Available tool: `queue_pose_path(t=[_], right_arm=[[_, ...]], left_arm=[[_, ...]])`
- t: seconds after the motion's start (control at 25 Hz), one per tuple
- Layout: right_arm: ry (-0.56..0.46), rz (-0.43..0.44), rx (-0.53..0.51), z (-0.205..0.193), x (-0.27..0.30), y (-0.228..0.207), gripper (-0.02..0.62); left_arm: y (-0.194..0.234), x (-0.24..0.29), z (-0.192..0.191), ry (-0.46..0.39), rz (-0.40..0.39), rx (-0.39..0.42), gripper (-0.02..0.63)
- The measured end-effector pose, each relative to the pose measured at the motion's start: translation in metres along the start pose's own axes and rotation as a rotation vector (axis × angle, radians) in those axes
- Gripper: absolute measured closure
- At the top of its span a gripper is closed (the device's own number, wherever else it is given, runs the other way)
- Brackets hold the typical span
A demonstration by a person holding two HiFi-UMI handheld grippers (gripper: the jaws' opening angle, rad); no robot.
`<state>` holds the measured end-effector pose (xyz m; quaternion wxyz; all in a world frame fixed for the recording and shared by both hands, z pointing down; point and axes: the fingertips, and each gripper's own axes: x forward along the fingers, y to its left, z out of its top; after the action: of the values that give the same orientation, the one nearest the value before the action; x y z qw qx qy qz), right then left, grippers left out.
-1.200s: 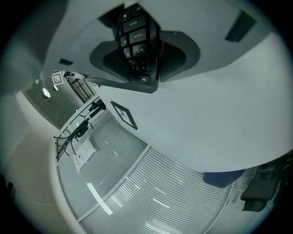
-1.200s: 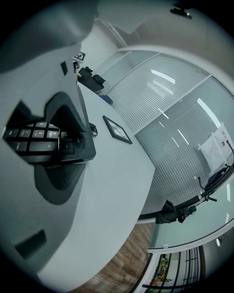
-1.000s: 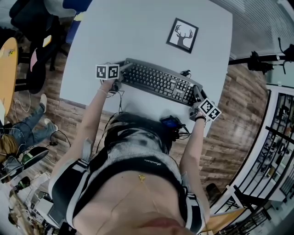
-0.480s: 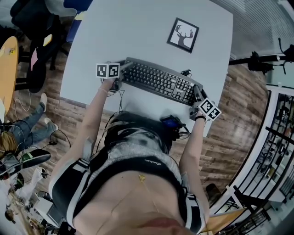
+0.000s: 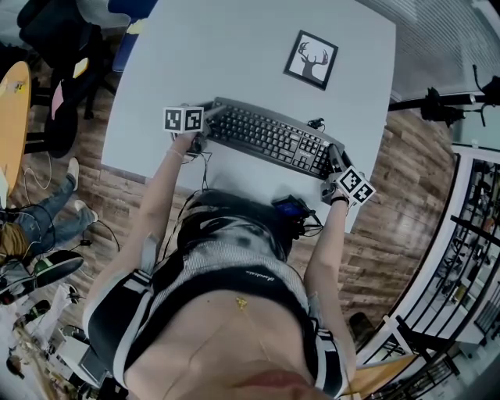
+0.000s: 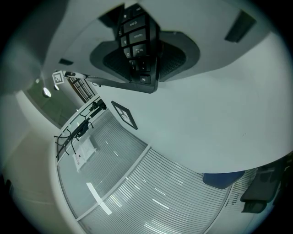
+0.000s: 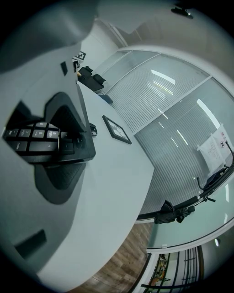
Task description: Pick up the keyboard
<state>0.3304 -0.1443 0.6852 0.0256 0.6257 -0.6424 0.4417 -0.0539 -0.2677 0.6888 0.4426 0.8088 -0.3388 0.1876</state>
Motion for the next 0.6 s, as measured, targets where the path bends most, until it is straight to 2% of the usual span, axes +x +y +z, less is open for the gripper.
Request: queue_pose_path(t=[0.6], right_arm=[[-0.002, 0.0, 0.0, 0.0001, 0.0011, 0.0008, 0.382]], left_arm=[[0.0009, 0.0004, 0.0009, -0.005, -0.002, 0.003, 0.416]])
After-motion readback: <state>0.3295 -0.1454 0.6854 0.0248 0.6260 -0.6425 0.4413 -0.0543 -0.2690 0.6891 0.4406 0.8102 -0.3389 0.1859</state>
